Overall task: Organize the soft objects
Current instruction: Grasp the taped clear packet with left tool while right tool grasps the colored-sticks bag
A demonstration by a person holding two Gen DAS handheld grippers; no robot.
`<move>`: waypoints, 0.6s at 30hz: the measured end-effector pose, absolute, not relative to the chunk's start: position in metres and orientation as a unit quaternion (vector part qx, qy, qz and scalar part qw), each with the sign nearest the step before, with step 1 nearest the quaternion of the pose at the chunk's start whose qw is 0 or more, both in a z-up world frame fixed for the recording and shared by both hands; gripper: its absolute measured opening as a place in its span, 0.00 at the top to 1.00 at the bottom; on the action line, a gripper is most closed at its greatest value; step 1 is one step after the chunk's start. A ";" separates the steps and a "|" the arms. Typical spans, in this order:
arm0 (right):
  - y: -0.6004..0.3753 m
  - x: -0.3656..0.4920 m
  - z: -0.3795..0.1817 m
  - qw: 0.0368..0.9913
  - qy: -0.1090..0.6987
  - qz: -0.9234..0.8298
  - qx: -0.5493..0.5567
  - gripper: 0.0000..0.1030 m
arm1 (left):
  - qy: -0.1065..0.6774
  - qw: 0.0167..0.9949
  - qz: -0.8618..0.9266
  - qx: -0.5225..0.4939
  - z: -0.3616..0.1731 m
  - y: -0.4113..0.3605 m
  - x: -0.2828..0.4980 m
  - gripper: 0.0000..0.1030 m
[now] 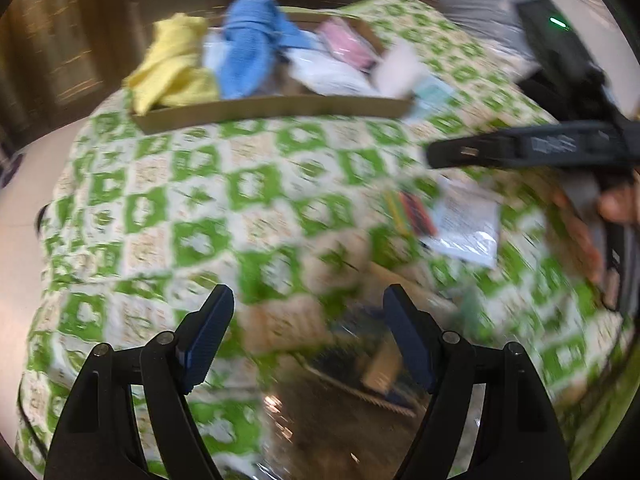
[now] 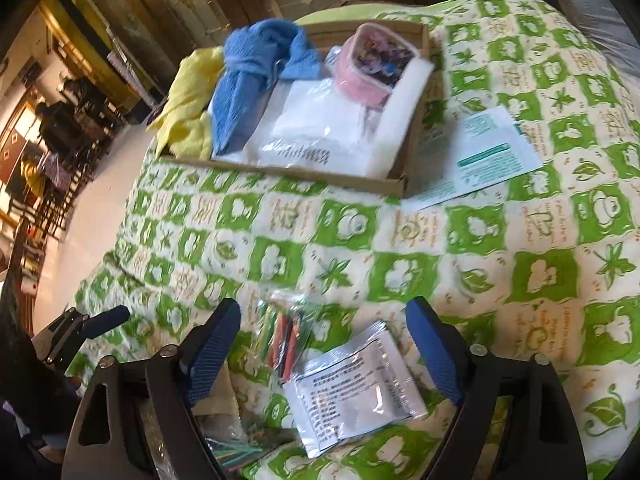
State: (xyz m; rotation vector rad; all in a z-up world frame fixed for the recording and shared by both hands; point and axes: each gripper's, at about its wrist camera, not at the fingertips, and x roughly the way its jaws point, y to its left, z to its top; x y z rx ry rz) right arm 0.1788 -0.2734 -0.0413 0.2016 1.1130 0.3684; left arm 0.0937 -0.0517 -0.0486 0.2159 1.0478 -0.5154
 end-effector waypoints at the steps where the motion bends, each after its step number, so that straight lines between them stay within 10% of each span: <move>1: -0.269 0.179 -0.043 0.826 0.528 0.178 0.089 0.26 | 0.494 0.823 -0.260 0.105 -0.048 -0.053 0.089 0.25; 18: -0.236 0.187 -0.080 0.781 0.581 0.217 0.071 0.36 | 0.565 0.749 -0.317 0.140 -0.092 -0.083 0.090 0.25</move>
